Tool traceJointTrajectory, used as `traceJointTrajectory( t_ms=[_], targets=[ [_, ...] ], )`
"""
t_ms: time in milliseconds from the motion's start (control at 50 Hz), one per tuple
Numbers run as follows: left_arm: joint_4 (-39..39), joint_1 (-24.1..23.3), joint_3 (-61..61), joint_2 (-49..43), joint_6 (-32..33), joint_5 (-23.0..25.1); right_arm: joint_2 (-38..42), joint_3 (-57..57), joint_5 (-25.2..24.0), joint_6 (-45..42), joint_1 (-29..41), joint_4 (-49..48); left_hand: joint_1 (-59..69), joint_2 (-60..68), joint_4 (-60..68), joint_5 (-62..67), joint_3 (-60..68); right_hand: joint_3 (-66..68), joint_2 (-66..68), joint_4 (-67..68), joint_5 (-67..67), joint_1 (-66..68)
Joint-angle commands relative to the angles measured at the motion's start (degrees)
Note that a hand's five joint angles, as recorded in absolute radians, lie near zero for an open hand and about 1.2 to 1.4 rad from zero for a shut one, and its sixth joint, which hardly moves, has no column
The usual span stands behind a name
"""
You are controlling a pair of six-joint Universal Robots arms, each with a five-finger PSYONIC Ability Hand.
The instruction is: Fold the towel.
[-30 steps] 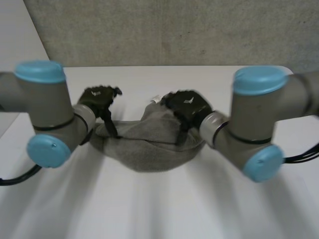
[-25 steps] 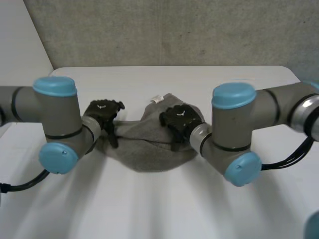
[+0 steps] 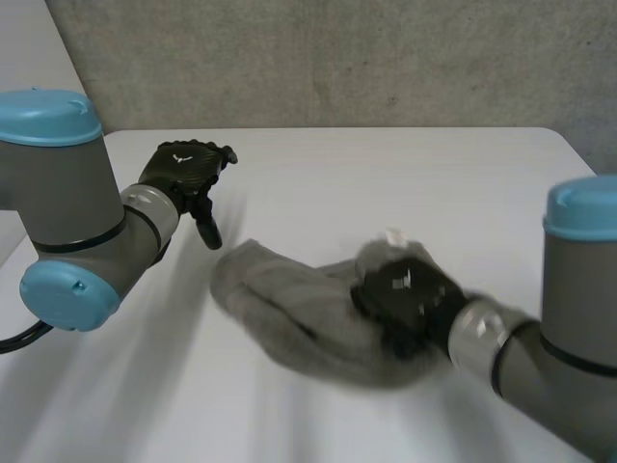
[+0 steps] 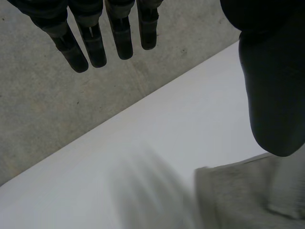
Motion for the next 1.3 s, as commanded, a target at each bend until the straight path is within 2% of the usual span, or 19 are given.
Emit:
traceJointTrajectory(
  t_ms=[20,200,360,420,520,580,620,640,680,860,920,960,980,1000,1020,1060,1140,1220,1300],
  targets=[
    [-0.2,-1.0,-0.1,-1.8,0.6,-0.1,-4.7,0.7,-2.7,-2.2,-0.5,6.2,-3.2,-3.3,-3.2,-12.3,-3.2,-56.7,-55.7,-56.3,-56.5,-54.8],
    [-1.4,-1.0,-0.1,-4.9,0.6,0.0,-4.9,-7.1,-1.5,2.4,0.4,2.0,-3.2,-3.3,-3.2,-12.3,-3.2,-58.0,-57.0,-57.6,-57.9,-56.1],
    [-5.0,-1.6,0.4,-9.1,0.7,0.1,10.0,-16.1,0.9,4.7,5.9,2.2,-2.7,-2.8,-2.7,-11.8,-2.7,-57.5,-56.5,-57.1,-57.4,-55.6],
    [-7.5,-1.6,0.8,-10.2,0.9,0.1,12.1,-17.2,1.8,4.7,7.3,2.1,-2.2,-2.3,-2.2,-11.3,-2.2,-57.0,-56.0,-56.6,-56.9,-55.1],
    [-9.9,-1.7,1.1,-11.7,4.0,0.1,22.8,-22.3,6.4,4.2,9.7,2.0,-0.2,-0.3,-0.2,-9.3,-0.2,-53.5,-52.5,-53.1,-53.3,-51.6],
    [-10.1,-2.2,1.1,-12.6,5.8,-0.2,24.7,-23.3,7.3,4.2,9.8,2.3,6.5,6.4,6.6,-2.6,6.5,-48.3,-47.2,-47.9,-48.1,-46.4],
    [-10.1,-3.1,1.2,-13.0,6.0,-0.3,25.8,-24.3,8.4,4.1,9.9,2.2,31.9,31.8,32.0,22.8,31.9,-22.7,-21.7,-22.3,-22.5,-20.8],
    [-10.1,-3.1,1.2,-13.0,6.0,-0.3,25.8,-24.3,8.4,4.1,9.9,2.2,32.1,32.0,32.1,23.0,32.1,-22.5,-21.5,-22.1,-22.4,-20.6],
    [-10.1,-3.5,1.2,-12.8,5.9,-0.3,25.1,-25.3,9.3,4.1,9.5,0.9,62.5,62.4,62.6,53.5,62.5,9.5,10.5,9.9,9.6,11.4],
    [-10.0,-6.6,3.3,-11.2,5.8,-0.8,15.4,-27.4,12.4,5.0,8.8,-8.3,62.7,62.6,62.7,53.6,62.7,11.2,12.2,11.6,11.4,13.1],
    [-9.0,-6.8,5.9,-9.0,5.2,-1.2,12.5,-27.1,13.8,6.2,7.6,-16.3,62.7,62.6,62.7,53.6,62.7,11.2,12.2,11.6,11.4,13.1],
    [-6.9,-6.6,7.6,-7.6,4.1,-2.6,8.4,-23.9,14.8,9.0,4.9,-32.2,62.7,62.6,62.7,53.6,62.7,11.2,12.2,11.6,11.4,13.1],
    [-3.6,-6.0,9.1,-5.8,1.8,-4.9,8.4,-23.9,14.8,9.0,4.9,-32.2,62.7,62.6,62.7,53.6,62.7,11.2,12.2,11.6,11.4,13.1],
    [0.0,-5.5,10.2,-3.5,-1.3,-7.5,4.9,-20.1,14.6,10.5,3.4,-41.3,62.7,62.6,62.7,53.6,62.7,11.2,12.2,11.6,11.4,13.1],
    [0.0,-5.5,10.2,-3.5,-1.4,-7.5,4.8,-20.1,14.6,10.5,3.4,-41.4,62.7,62.6,62.7,53.6,62.7,11.2,12.2,11.6,11.4,13.1],
    [5.4,-3.2,10.0,1.9,-7.5,-10.8,-0.8,-14.9,15.2,11.9,0.3,-54.7,62.7,62.6,62.7,53.6,62.7,11.2,12.2,11.6,11.4,13.1],
    [7.7,-1.4,8.0,5.4,-12.2,-11.2,-2.2,-13.7,14.9,11.8,-1.3,-53.3,62.7,62.6,62.7,53.6,62.7,11.2,12.2,11.6,11.4,13.1],
    [8.5,-0.9,-1.0,9.3,-14.2,-10.6,-2.0,-14.0,12.4,12.3,-3.2,-39.7,62.7,62.6,62.7,53.6,62.7,11.2,12.2,11.6,11.4,13.1],
    [9.2,-0.9,-8.8,10.9,-14.2,-8.7,-1.6,-12.8,8.8,11.9,-5.3,-31.5,62.7,62.6,62.7,53.6,62.7,11.2,12.2,11.6,11.4,13.1]
  ],
)
